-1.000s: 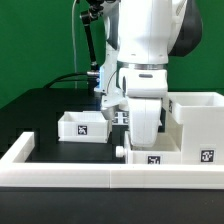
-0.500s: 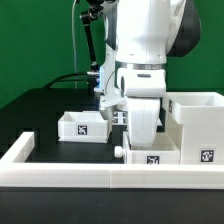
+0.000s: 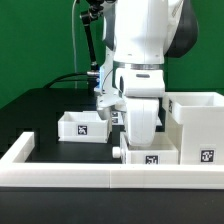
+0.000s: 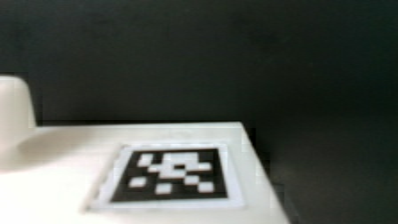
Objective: Assemble drawer
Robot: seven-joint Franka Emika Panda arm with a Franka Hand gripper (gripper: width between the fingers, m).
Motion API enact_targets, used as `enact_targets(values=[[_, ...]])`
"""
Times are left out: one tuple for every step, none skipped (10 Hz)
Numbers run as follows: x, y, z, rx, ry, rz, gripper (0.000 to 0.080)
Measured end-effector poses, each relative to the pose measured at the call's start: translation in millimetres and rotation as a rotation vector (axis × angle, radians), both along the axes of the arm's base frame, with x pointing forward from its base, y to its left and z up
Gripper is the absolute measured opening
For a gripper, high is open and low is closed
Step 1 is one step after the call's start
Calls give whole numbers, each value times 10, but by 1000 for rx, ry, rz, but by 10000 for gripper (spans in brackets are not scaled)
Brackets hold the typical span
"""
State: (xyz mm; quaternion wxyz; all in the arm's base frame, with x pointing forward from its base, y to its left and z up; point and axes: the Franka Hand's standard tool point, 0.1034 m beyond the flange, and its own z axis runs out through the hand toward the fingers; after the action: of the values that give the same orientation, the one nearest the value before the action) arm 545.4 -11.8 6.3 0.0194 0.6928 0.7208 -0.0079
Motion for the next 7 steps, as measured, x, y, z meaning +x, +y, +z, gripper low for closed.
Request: enact_targets(values=[[0, -1, 0, 0, 0, 0, 42], [0, 7, 0, 0, 0, 1, 42], [3, 28, 1, 1, -2, 3, 42], [5, -13, 0, 1, -3, -5, 42], [4, -21, 0, 1, -3, -8, 42], [4, -21, 0, 1, -3, -8, 42], [4, -22, 0, 1, -3, -8, 42]])
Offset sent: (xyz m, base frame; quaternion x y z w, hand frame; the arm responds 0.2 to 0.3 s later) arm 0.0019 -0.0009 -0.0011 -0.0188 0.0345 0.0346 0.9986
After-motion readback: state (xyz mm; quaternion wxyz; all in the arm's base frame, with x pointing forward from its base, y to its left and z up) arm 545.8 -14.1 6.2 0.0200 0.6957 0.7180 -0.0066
